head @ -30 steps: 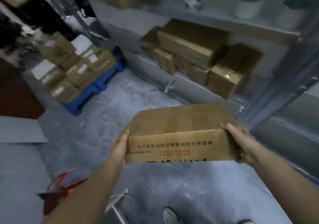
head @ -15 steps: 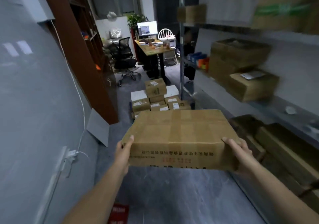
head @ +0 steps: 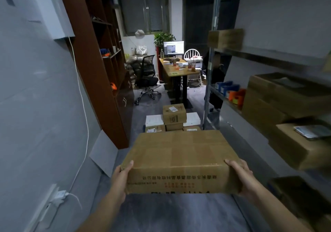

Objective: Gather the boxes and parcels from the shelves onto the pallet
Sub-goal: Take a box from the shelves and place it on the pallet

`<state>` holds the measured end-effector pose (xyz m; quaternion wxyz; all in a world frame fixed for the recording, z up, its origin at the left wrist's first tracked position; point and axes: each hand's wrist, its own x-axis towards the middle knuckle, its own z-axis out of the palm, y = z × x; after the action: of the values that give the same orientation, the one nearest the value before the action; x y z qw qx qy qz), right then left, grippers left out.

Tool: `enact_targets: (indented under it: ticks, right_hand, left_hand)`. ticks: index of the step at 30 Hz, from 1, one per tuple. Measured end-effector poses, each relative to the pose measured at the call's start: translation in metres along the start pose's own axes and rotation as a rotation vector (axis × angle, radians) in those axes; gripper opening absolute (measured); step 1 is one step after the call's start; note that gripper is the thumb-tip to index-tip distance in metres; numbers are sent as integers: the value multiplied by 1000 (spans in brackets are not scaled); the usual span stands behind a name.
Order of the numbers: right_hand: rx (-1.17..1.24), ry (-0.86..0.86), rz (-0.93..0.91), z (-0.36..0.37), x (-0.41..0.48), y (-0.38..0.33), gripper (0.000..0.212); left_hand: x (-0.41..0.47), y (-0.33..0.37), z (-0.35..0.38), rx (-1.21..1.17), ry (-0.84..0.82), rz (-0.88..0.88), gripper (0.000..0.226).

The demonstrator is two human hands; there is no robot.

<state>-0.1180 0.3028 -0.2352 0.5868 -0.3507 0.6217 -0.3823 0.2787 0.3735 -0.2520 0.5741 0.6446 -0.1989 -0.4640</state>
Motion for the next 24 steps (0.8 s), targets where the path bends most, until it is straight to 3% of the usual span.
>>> enact_targets:
  ticks: [9,13,16,24]
  right_hand:
    - [-59,-128,-23,43,152,-108,60]
    - [-54,-223,44,75,211,-137,50]
    - [-60,-198,45,107,256,-159,46]
    - [-136,-41,-23,198,387,-210,35]
  left_hand:
    - [131,61,62,-54,117,58,36]
    - [184,73,70,-80,133,81,41]
    - [233,82,70,-125,88,98,43]
    - [409,123,68,65,24,107,38]
